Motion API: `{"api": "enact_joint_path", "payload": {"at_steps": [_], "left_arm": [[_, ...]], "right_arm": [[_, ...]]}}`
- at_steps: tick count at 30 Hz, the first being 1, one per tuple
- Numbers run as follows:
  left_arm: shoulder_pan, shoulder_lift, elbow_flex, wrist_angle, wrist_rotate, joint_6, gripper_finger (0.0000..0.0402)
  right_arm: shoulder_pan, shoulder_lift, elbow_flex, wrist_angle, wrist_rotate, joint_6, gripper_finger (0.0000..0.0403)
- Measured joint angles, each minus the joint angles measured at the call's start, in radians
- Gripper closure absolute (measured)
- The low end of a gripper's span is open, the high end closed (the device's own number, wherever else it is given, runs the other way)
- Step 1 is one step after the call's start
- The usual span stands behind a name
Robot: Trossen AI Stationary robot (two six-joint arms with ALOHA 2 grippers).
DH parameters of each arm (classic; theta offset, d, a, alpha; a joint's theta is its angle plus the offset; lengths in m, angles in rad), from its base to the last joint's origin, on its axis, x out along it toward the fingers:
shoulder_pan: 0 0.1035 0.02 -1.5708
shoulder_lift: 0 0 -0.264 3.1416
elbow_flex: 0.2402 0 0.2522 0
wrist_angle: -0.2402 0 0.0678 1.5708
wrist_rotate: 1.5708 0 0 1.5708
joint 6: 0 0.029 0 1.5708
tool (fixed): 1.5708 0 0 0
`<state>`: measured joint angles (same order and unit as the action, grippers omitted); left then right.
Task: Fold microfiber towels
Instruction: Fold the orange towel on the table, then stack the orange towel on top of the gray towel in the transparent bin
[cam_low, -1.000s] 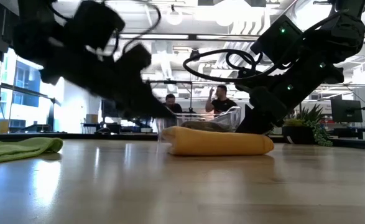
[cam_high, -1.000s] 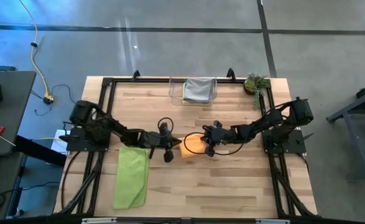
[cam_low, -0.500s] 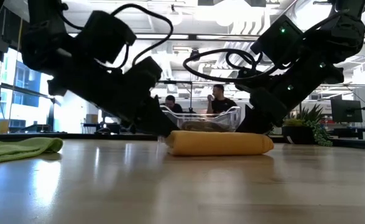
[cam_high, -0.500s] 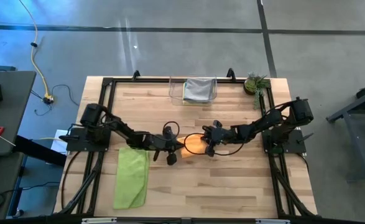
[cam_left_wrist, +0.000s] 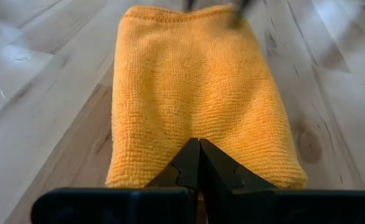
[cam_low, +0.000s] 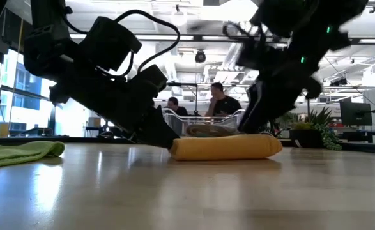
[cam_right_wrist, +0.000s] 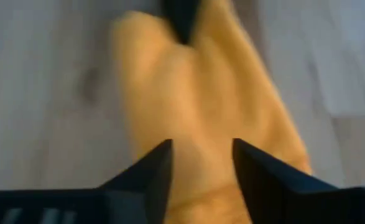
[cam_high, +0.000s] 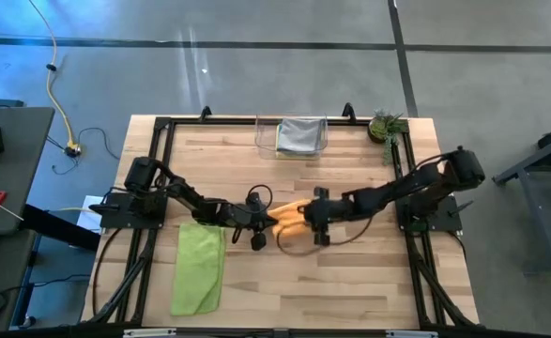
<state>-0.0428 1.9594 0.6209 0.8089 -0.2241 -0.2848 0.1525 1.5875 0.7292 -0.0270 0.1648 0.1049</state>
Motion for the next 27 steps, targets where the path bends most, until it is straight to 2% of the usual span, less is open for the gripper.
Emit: {"api": "enact_joint_path", "payload": {"at_steps": [3, 5, 9, 21, 27], "left_arm": [[0.010, 0.000, 0.000, -0.004, 0.001, 0.000, 0.0402], [0.019, 0.000, 0.000, -0.004, 0.010, 0.000, 0.0402], [0.036, 0.000, 0.000, -0.002, 0.029, 0.016, 0.0402], [0.056, 0.000, 0.000, -0.004, 0.062, 0.026, 0.0402], [0.056, 0.000, 0.000, -0.004, 0.063, 0.026, 0.0402]], "right_arm": [[0.057, 0.009, 0.071, -0.091, 0.011, -0.033, 0.0200], [0.090, 0.017, 0.105, -0.162, 0.053, -0.035, 0.0169], [0.134, 0.035, 0.136, -0.216, 0.148, -0.056, 0.0133], [0.137, 0.139, 0.135, -0.169, 0.194, -0.154, 0.0128], [0.108, 0.186, 0.139, -0.140, 0.175, -0.186, 0.0164]]}}
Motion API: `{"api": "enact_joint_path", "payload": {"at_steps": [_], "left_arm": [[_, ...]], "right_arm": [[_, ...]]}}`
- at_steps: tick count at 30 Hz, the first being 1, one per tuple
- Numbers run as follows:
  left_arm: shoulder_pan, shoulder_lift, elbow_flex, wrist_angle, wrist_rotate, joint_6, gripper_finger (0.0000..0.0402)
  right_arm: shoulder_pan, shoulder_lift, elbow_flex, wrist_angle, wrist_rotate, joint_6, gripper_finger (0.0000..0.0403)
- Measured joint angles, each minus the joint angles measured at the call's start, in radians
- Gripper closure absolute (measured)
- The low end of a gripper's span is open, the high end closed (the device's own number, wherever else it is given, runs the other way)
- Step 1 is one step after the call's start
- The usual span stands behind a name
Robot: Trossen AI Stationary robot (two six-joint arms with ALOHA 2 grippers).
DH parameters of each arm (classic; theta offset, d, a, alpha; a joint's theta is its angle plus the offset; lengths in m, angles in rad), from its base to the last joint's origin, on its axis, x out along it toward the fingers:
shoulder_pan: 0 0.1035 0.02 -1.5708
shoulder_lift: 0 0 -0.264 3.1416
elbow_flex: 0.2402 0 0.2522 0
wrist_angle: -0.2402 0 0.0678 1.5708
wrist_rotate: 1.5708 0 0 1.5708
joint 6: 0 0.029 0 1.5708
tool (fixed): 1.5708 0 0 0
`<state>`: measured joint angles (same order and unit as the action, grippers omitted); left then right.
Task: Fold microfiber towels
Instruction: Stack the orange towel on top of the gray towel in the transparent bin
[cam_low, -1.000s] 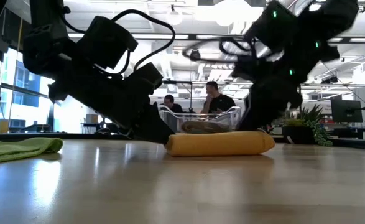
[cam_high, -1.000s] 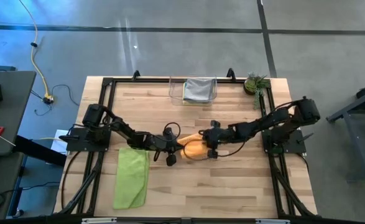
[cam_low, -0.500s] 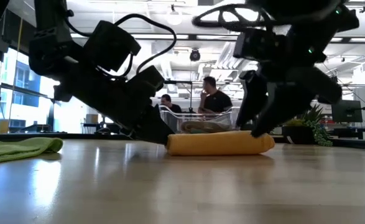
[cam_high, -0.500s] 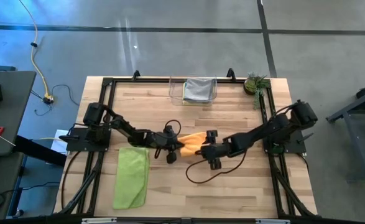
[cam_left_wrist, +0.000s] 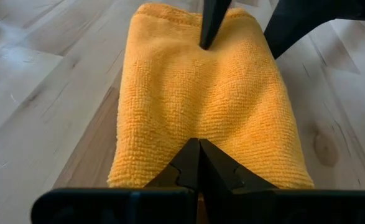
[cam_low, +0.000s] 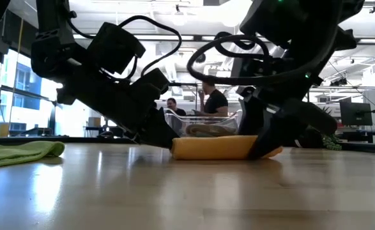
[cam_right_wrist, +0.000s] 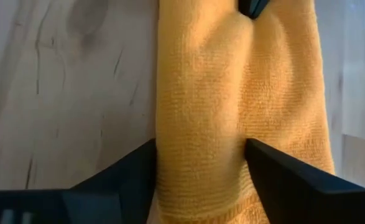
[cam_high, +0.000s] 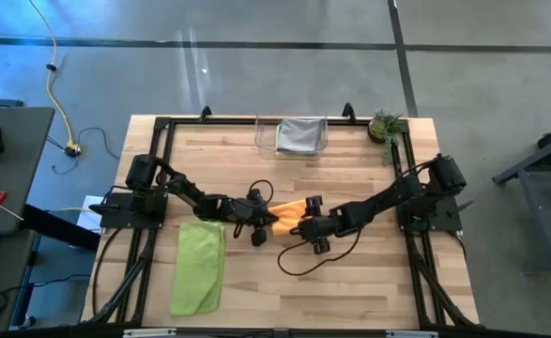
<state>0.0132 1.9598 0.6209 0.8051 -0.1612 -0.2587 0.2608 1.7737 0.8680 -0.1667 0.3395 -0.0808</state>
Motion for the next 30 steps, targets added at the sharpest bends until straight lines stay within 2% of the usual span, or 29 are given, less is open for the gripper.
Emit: {"api": "enact_joint_path", "payload": {"at_steps": [10, 16, 18, 26, 30], "left_arm": [[0.000, -0.001, 0.000, 0.000, 0.019, -0.003, 0.0402], [0.000, -0.098, -0.004, -0.042, 0.025, 0.038, 0.0401], [0.000, -0.150, -0.003, -0.092, 0.022, 0.075, 0.0401], [0.007, -0.381, -0.004, -0.345, -0.045, 0.201, 0.0401], [0.050, -0.436, -0.079, -0.276, -0.023, 0.207, 0.0401]], "right_arm": [[-0.004, 0.018, -0.001, 0.016, -0.030, -0.025, 0.0300], [-0.005, 0.020, -0.002, 0.016, -0.013, -0.018, 0.0385], [-0.006, 0.019, -0.003, 0.014, 0.003, -0.009, 0.0396], [-0.027, -0.028, -0.007, -0.013, 0.009, 0.009, 0.0397], [-0.059, -0.092, -0.007, -0.034, 0.032, -0.010, 0.0399]]}}
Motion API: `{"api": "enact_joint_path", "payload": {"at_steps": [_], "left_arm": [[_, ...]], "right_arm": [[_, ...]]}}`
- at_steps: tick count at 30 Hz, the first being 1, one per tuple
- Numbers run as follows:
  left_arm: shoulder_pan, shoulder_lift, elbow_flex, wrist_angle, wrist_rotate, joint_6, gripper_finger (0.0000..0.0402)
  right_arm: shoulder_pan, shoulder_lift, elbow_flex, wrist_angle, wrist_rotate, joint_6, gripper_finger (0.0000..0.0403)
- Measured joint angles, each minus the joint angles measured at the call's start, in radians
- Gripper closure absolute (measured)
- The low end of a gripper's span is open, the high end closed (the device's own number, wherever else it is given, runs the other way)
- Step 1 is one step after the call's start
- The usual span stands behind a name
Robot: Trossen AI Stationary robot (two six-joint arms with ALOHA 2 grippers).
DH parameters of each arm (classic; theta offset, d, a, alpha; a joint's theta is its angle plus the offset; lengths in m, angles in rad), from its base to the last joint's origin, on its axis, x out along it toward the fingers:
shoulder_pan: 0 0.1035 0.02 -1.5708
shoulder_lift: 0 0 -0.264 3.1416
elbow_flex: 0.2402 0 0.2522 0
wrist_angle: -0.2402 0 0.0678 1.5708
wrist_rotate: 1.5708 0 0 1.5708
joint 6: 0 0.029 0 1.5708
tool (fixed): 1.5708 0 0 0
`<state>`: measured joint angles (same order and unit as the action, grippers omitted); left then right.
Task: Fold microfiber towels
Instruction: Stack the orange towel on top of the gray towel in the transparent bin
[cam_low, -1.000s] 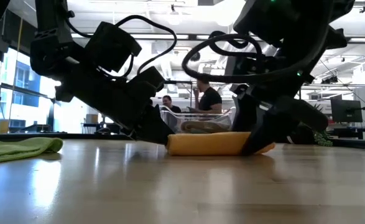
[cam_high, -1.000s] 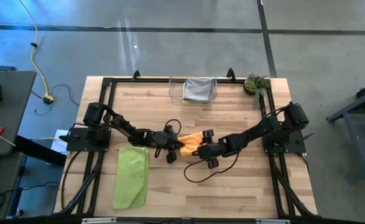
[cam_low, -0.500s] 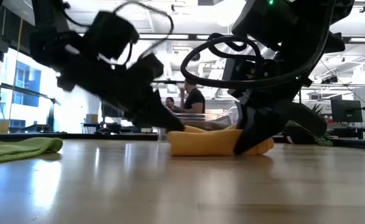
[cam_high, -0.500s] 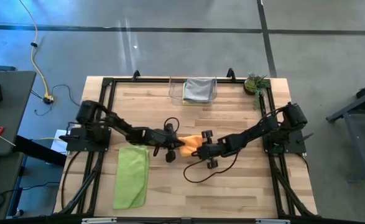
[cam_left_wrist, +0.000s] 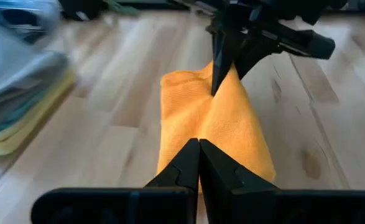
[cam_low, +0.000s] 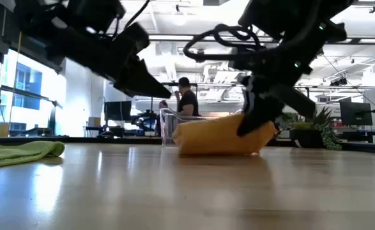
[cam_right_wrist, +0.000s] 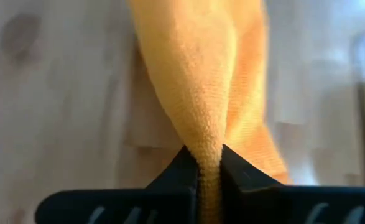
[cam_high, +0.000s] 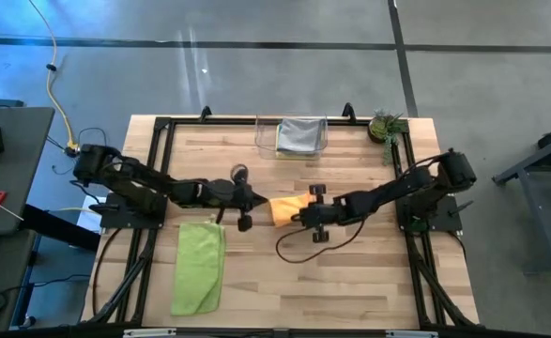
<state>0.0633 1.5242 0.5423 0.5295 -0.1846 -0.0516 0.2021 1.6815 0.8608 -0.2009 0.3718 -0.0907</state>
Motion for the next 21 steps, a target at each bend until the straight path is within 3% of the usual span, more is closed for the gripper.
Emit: {"api": "enact_joint_path", "payload": {"at_steps": [6, 12, 21], "left_arm": [[0.088, -0.055, -0.156, 0.222, 0.060, -0.041, 0.0401], [0.134, -0.090, -0.199, 0.225, 0.071, -0.038, 0.0401], [0.155, -0.090, -0.201, 0.228, 0.072, -0.029, 0.0402]], "right_arm": [[-0.096, -0.122, 0.004, -0.030, 0.005, -0.066, 0.0399], [-0.224, -0.209, 0.111, -0.149, 0.012, -0.162, 0.0399], [-0.470, -0.183, 0.302, -0.224, -0.010, -0.356, 0.0399]]}}
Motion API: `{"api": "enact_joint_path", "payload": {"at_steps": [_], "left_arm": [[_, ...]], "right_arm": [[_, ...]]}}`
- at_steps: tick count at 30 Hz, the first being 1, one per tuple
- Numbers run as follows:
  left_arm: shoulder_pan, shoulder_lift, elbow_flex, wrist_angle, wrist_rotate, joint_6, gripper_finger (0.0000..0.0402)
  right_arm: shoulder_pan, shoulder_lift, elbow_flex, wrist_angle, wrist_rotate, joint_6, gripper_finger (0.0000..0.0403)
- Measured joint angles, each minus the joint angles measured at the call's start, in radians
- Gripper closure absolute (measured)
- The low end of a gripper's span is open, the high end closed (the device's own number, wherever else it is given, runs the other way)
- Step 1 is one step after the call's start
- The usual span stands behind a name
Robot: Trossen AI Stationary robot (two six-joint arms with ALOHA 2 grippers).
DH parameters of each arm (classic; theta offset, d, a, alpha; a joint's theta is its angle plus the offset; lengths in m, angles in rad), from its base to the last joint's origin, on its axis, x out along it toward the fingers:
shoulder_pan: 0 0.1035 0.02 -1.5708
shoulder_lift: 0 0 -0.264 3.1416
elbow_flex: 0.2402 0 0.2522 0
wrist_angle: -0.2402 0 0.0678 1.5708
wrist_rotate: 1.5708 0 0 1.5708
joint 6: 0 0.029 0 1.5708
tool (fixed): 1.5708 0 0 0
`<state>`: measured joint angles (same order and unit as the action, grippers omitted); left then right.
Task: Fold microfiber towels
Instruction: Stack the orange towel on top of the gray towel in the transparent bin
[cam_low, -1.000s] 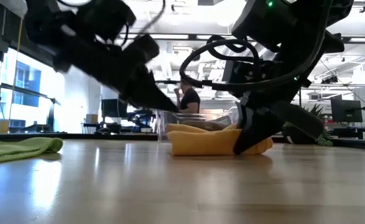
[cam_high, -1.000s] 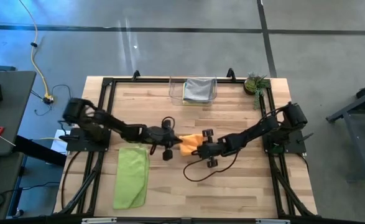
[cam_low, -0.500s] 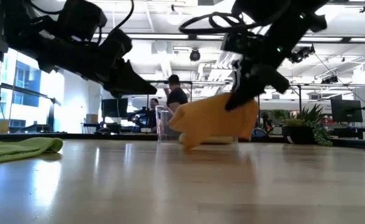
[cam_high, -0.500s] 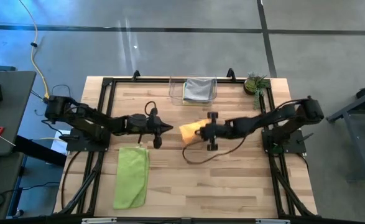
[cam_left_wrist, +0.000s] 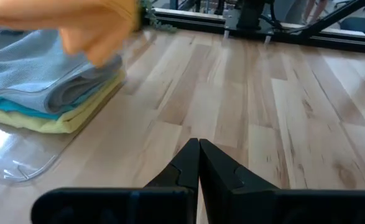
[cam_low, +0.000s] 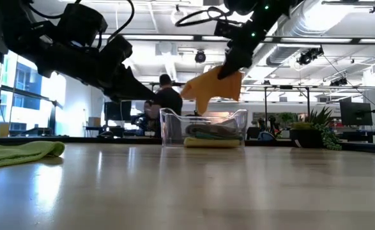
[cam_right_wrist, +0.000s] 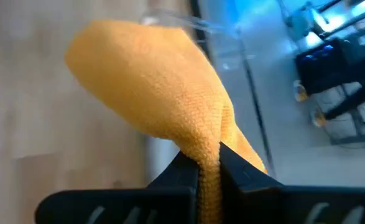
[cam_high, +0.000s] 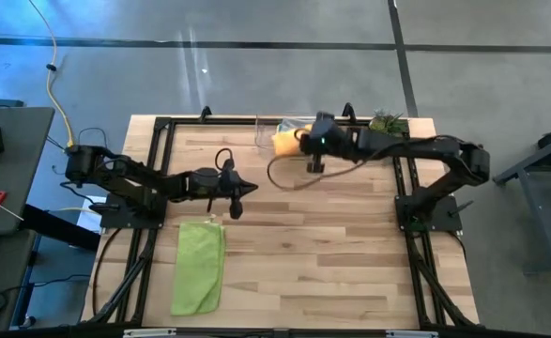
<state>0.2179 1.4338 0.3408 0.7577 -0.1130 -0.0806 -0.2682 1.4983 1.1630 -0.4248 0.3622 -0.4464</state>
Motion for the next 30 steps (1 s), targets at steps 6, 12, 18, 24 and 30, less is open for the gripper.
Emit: {"api": "enact_joint_path", "payload": {"at_steps": [6, 12, 18, 24, 30], "left_arm": [[0.063, 0.000, 0.000, 0.004, 0.021, 0.006, 0.0402], [0.150, 0.000, 0.000, 0.003, 0.080, 0.032, 0.0402], [0.216, 0.000, 0.000, 0.004, 0.130, 0.051, 0.0402], [0.259, 0.000, 0.000, 0.004, 0.139, 0.077, 0.0402], [0.278, 0.000, 0.000, 0.003, 0.139, 0.091, 0.0402]], "right_arm": [[-0.135, 0.052, 0.035, 0.083, -0.037, -0.089, 0.0399], [-0.217, 0.151, 0.035, 0.192, -0.056, -0.152, 0.0399], [-0.256, 0.194, 0.035, 0.291, -0.056, -0.165, 0.0399], [-0.282, 0.198, 0.035, 0.290, -0.095, -0.153, 0.0399], [-0.281, 0.267, 0.032, 0.228, -0.105, -0.142, 0.0399]]}}
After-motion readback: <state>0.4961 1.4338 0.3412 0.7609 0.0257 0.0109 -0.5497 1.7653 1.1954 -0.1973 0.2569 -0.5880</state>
